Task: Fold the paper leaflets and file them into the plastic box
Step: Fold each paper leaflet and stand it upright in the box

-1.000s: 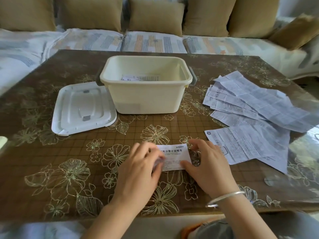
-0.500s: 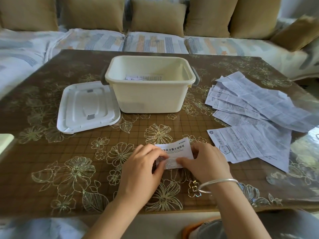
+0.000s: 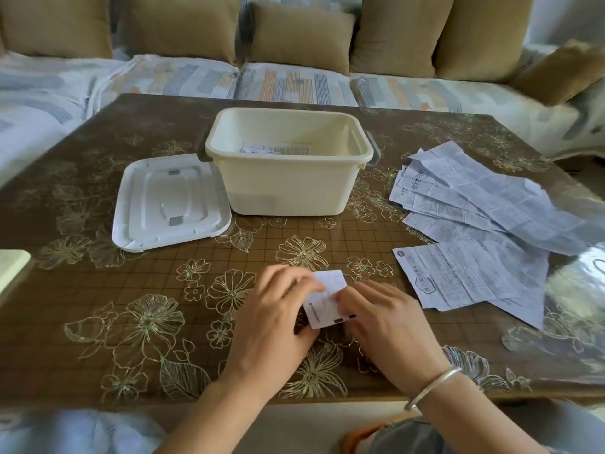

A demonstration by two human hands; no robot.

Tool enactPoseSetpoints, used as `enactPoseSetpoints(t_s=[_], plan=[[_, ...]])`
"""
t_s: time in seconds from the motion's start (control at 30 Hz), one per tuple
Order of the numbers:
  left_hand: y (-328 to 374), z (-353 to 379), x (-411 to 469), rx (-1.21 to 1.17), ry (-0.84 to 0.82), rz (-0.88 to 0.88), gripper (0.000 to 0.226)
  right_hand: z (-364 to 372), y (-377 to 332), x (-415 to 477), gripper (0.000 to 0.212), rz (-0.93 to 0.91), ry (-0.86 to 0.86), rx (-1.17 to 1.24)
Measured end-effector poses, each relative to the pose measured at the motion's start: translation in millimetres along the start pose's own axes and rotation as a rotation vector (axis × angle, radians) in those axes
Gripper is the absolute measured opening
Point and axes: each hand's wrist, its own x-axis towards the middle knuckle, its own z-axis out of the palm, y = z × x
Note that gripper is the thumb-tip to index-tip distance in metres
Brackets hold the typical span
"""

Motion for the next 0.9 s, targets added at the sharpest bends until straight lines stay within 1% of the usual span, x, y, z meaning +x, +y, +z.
enactPoseSetpoints(t_s=[0.1, 0.13, 0.27, 0.37, 0.43, 0.5, 0.6, 0.7, 0.83, 0.9], plan=[[-2.4, 3.7, -2.4, -0.003, 0.034, 0.054, 0.013, 1.3, -1.7, -3.2, 0.025, 0.063, -0.015, 0.083], [-2.9, 4.6, -2.4, 0.002, 0.054, 0.050, 0.010, 0.5, -2.5, -4.1, 0.023, 0.100, -0.006, 0.127], [-3.1, 6.1, -0.9, -0.040, 0.085, -0.047, 0.024, 0.7, -3.5, -4.4, 0.014, 0.300, 0.056, 0.323], [-3.2, 6.1, 4.2, -0.106, 0.096, -0.192, 0.022, 4.5, -0.2, 2.6, 0.024, 0.467, 0.065, 0.411], [-1.3, 5.6, 7.8, -0.118, 0.093, -0.247, 0.034, 7.5, 2.3, 9.1, 0.031, 0.510, 0.045, 0.421], [1.8, 4.1, 9.0, -0.100, 0.088, -0.253, 0.040, 10.4, 3.6, 13.4, 0.033, 0.495, 0.017, 0.405], [3.4, 3.4, 8.1, -0.003, 0.067, -0.234, 0.037, 14.5, 4.2, 14.3, 0.032, 0.439, -0.009, 0.348], [0.9, 6.2, 8.4, 0.102, 0.042, -0.244, 0.034, 16.3, 6.4, 12.8, 0.033, 0.426, -0.012, 0.357], [-1.0, 7.3, 8.8, 0.097, 0.032, -0.270, 0.030, 16.6, 6.9, 12.9, 0.031, 0.392, -0.011, 0.342], [-1.0, 7.6, 8.9, 0.096, 0.034, -0.267, 0.026, 15.6, 6.1, 12.4, 0.025, 0.356, -0.016, 0.307]])
